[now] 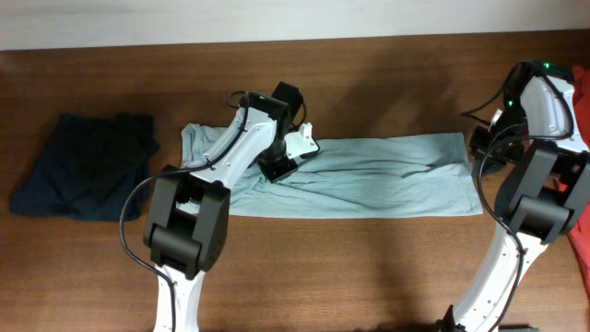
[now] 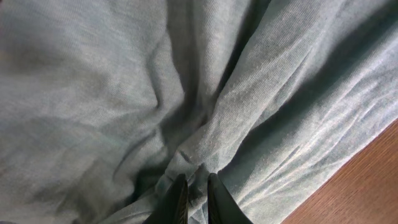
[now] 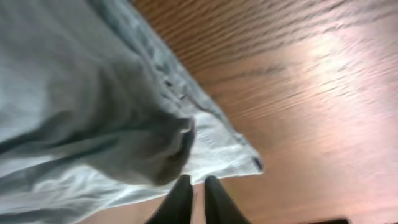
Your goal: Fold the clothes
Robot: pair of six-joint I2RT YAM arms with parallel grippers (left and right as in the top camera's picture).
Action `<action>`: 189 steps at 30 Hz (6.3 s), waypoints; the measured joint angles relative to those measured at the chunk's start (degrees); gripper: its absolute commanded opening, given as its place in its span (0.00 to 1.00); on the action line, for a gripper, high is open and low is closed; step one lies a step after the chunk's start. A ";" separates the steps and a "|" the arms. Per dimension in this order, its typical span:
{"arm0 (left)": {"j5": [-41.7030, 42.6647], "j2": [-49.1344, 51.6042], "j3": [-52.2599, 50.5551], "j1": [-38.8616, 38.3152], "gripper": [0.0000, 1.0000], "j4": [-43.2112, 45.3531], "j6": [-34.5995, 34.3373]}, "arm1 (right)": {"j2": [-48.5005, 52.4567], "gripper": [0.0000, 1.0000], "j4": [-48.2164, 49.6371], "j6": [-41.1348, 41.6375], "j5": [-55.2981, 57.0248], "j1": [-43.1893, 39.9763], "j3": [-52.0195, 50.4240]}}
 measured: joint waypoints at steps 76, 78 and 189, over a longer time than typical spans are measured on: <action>-4.81 0.09 13.51 0.28 0.27 -10.08 -13.00 | -5.33 0.23 12.44 -8.81 -14.23 -7.32 -8.57; -5.86 0.02 21.88 2.10 0.46 -13.22 -18.82 | -5.33 0.21 12.39 -15.61 -24.68 -8.94 -8.57; -6.88 -17.14 34.32 21.55 0.73 -28.72 -31.54 | -13.31 0.72 31.69 -26.25 -28.15 -17.73 -32.48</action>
